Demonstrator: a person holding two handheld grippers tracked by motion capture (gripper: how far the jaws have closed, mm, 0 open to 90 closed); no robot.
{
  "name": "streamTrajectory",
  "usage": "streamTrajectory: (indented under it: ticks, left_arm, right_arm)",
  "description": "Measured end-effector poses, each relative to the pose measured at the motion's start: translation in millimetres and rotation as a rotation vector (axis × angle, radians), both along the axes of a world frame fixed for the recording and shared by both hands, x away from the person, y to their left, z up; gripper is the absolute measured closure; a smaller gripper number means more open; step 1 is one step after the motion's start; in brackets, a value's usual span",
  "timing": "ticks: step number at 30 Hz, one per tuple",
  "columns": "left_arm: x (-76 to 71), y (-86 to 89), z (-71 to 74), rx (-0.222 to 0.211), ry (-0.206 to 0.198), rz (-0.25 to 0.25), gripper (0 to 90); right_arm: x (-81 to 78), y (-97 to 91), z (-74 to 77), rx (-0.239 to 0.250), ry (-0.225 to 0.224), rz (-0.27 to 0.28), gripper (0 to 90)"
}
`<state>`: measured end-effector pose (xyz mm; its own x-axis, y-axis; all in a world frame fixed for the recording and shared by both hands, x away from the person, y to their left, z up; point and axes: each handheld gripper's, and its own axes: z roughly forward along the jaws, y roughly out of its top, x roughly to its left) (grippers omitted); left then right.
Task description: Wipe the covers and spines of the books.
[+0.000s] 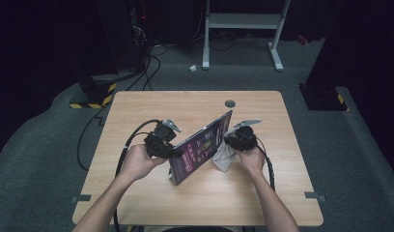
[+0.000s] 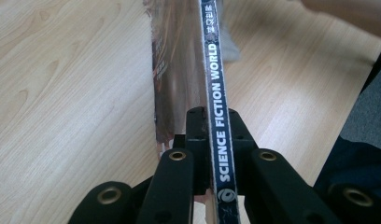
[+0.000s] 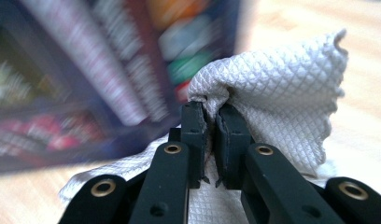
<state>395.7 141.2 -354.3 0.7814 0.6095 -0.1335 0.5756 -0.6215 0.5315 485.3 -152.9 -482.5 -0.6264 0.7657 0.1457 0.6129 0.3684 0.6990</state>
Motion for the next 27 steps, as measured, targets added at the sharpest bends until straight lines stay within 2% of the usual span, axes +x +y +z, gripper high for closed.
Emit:
streamTrajectory:
  ticks: [2, 4, 7, 9, 13, 16, 21, 27]
  left_arm:
    - [1.1, 1.0, -2.7, -0.025, 0.005, 0.018, 83.4]
    - [3.8, 3.7, -5.6, -0.056, 0.028, 0.026, 83.4]
    - [5.7, 5.3, -6.7, -0.062, 0.03, 0.046, 83.4]
    - [6.1, 6.6, -6.1, -0.067, 0.03, 0.058, 83.4]
    - [4.8, 8.5, -4.7, -0.064, 0.009, 0.051, 83.4]
    - [5.4, 7.5, -4.2, -0.06, -0.008, 0.046, 83.4]
    - [5.4, 7.6, -3.1, -0.054, -0.021, 0.056, 83.7]
    - [4.3, 8.7, -0.8, -0.039, -0.047, 0.052, 83.6]
  right_arm:
    - [-9.1, 11.9, -8.1, -0.016, 0.002, 0.044, 82.4]
    - [-18.2, 23.8, -14.2, -0.022, -0.006, 0.086, 82.4]
    - [-29.1, 37.6, -19.1, -0.047, -0.027, 0.135, 82.4]
    - [-32.3, 38.5, -18.9, -0.053, -0.043, 0.144, 82.4]
    - [-32.7, 25.5, -12.2, -0.074, -0.054, 0.121, 82.3]
    - [-37.8, 8.5, -1.7, -0.143, -0.057, 0.105, 82.1]
    - [-41.8, -16.5, 0.5, -0.22, -0.022, 0.092, 81.9]
    - [-48.3, -36.3, 2.3, -0.273, 0.015, 0.093, 80.6]
